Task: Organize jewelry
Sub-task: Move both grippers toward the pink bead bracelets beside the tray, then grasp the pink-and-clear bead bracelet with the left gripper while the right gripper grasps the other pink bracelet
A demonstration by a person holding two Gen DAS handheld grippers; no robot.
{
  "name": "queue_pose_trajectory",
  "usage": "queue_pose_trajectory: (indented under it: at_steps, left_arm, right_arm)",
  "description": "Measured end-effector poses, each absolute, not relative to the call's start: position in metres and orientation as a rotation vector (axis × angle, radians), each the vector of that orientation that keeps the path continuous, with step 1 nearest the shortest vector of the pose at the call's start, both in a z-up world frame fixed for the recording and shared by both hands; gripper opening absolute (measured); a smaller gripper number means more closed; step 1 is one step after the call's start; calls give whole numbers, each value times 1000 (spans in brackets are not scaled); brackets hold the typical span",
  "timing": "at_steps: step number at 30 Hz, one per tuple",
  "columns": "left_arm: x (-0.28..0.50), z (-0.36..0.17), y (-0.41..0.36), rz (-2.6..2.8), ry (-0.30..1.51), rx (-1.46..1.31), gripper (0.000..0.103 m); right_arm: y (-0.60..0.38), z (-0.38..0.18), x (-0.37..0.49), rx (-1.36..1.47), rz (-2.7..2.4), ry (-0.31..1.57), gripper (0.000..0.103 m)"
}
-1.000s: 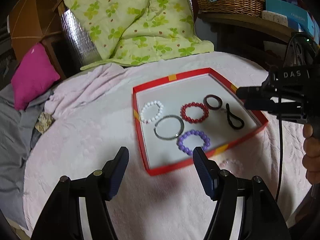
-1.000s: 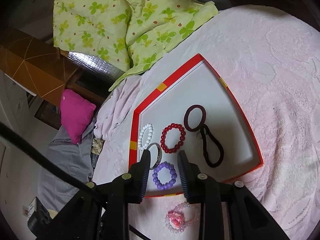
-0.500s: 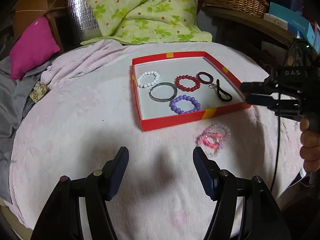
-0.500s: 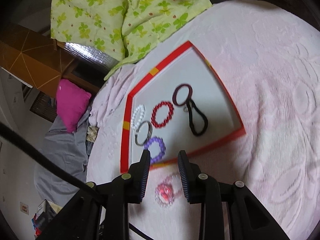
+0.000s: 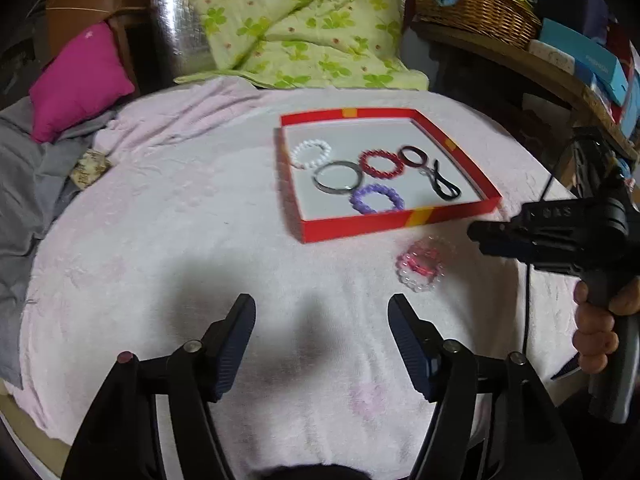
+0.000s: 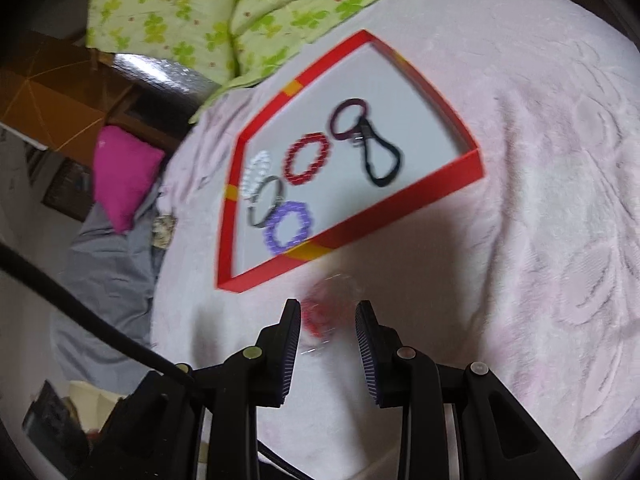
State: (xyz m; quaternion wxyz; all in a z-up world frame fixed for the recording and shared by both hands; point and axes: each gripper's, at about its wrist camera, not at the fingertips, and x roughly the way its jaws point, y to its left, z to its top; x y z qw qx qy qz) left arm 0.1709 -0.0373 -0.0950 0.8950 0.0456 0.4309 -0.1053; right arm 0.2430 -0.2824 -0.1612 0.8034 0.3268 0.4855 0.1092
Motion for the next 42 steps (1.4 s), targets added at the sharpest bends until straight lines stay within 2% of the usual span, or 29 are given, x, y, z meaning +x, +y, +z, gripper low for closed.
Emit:
queue_pose_trajectory:
  at_steps: [7,11,13,14,19,27,42]
  left_arm:
    - [184,-125,-48,-230,973,85,70]
    - [187,-129,-46,-217,977,94,70]
    - [189,-130,-44,-214,980,89,70]
    - [191,-130,-43,-213,981,88,70]
    - [194,-130,-49,-221,981,95,70]
    - [201,-127,-80,-273,950,136,70]
    - [234,-141,-143,-372,933,188,70]
  right_arm:
    - [-273,-175,261,593,209,1085,32]
    - [-258,-179,273,487,202,1085,27]
    - [-251,-179,276,408,178,1080,11]
    - [-248,-178,276,370,167,1077,9]
    - [-254,-174,272,345,126,1057,8]
    - [-296,-163,263,494,98,1008,8]
    - [-322,-185,271,624,114,1073,8]
